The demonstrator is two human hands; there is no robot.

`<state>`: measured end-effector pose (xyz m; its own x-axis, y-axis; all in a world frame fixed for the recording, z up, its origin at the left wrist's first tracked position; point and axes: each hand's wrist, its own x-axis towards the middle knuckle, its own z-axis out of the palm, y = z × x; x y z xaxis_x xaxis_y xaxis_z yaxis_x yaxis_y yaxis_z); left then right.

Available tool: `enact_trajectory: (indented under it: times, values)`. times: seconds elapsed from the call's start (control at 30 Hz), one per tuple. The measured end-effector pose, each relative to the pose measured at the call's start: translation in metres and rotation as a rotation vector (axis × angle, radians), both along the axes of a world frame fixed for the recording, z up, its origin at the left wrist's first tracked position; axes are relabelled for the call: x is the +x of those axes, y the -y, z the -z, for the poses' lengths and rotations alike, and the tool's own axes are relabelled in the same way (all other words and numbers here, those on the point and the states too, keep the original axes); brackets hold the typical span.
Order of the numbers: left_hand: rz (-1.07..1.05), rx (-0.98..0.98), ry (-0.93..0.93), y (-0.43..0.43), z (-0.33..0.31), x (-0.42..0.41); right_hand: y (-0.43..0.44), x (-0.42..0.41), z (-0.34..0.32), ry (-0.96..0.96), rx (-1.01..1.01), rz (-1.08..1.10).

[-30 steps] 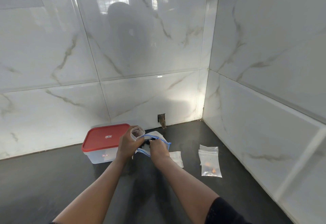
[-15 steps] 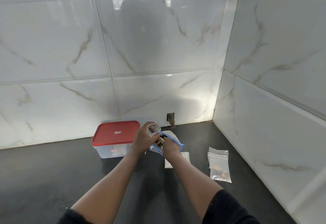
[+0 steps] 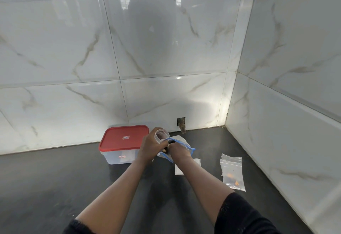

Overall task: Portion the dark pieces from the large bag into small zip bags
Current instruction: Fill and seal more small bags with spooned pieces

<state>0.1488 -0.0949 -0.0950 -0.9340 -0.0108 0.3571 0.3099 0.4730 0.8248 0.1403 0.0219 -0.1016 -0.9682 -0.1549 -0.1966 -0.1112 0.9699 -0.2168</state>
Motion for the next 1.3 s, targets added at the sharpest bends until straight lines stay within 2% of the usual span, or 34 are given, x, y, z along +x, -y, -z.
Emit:
enact_trajectory:
  times: [0.2,0.4,0.67,0.93,1.17,1.3]
  values:
    - [0.008,0.007,-0.015,-0.004,0.000,0.003,-0.011,0.006,0.000,-0.057,0.100,-0.069]
    - [-0.006,0.006,-0.018,-0.006,-0.002,0.007,-0.014,0.010,-0.003,-0.104,0.084,-0.078]
    - [0.006,-0.019,0.015,-0.002,-0.004,0.007,-0.001,0.006,-0.001,-0.001,0.069,-0.027]
    - [0.012,-0.031,0.030,-0.001,-0.004,0.009,-0.007,0.016,-0.002,-0.055,0.112,-0.079]
    - [0.009,-0.016,0.045,-0.005,-0.003,0.011,-0.002,0.020,-0.001,-0.072,-0.041,0.101]
    - [0.027,-0.024,0.054,-0.003,-0.003,0.012,0.001,0.021,0.002,-0.013,-0.079,0.195]
